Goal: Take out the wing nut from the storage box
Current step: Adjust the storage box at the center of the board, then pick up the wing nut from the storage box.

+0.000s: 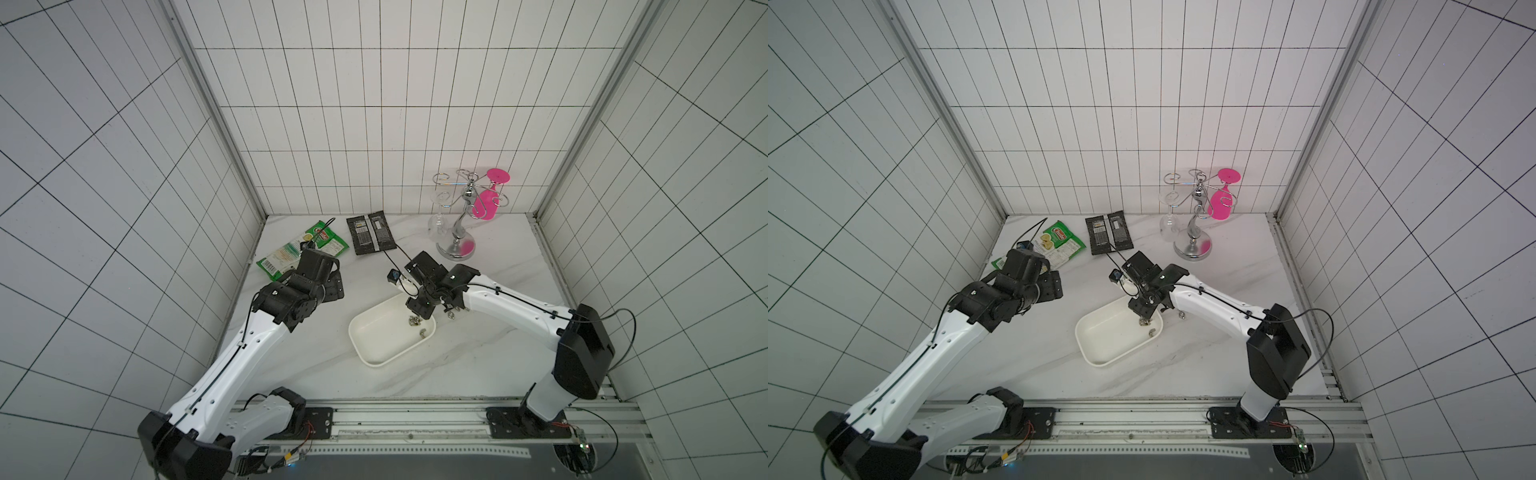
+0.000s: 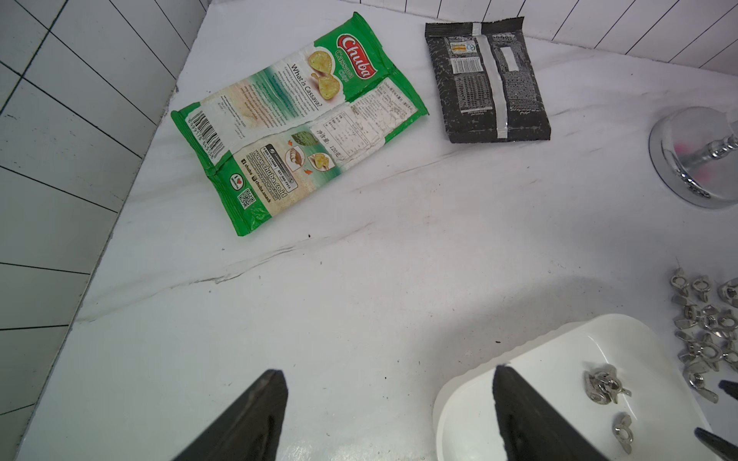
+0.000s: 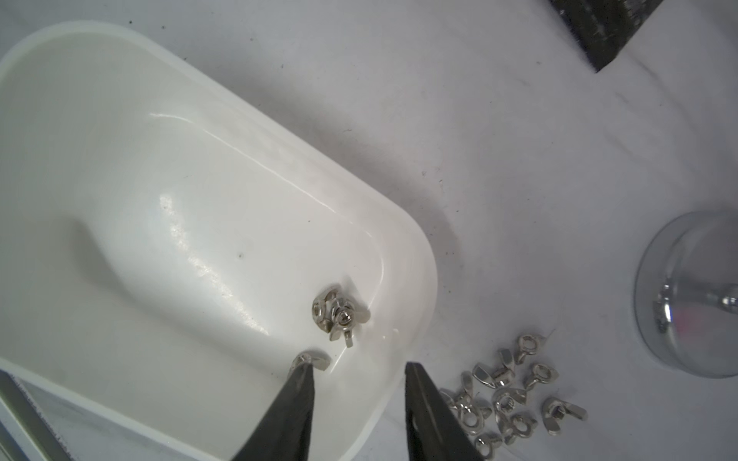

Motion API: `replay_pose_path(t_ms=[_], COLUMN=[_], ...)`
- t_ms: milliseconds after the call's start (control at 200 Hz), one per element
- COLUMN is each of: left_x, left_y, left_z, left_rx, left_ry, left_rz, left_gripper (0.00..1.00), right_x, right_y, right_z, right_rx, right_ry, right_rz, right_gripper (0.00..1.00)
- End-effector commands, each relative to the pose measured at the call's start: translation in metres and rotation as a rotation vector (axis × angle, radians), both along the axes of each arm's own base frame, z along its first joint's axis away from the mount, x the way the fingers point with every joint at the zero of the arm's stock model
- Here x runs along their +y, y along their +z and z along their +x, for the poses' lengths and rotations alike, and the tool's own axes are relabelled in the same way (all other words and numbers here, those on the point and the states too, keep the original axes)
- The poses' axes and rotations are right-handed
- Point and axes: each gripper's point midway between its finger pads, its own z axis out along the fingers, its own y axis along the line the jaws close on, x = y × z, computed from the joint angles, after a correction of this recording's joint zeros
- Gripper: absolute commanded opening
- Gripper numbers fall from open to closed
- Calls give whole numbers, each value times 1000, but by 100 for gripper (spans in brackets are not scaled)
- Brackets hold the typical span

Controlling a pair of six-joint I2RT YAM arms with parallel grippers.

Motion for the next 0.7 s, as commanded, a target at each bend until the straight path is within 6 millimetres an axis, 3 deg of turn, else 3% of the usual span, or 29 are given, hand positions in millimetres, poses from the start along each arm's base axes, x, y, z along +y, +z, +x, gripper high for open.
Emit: replay_pose_path(t_ms=[0, 355, 695], left_x=[4, 7, 10], left_y=[9, 15, 15], left_z=[0, -3, -4], left_rx=[-36, -45, -47], left_ry=[11, 17, 23], left_rz=[-8, -11, -3], left_gripper=[84, 85, 85], right_x=[5, 10, 6], right_y=[-15, -62, -76], right_z=[-21, -5, 9], right_rx=[62, 92, 121], right_ry=[81, 45, -3], right_rz=[-17, -128, -117], right_gripper=[39, 34, 33])
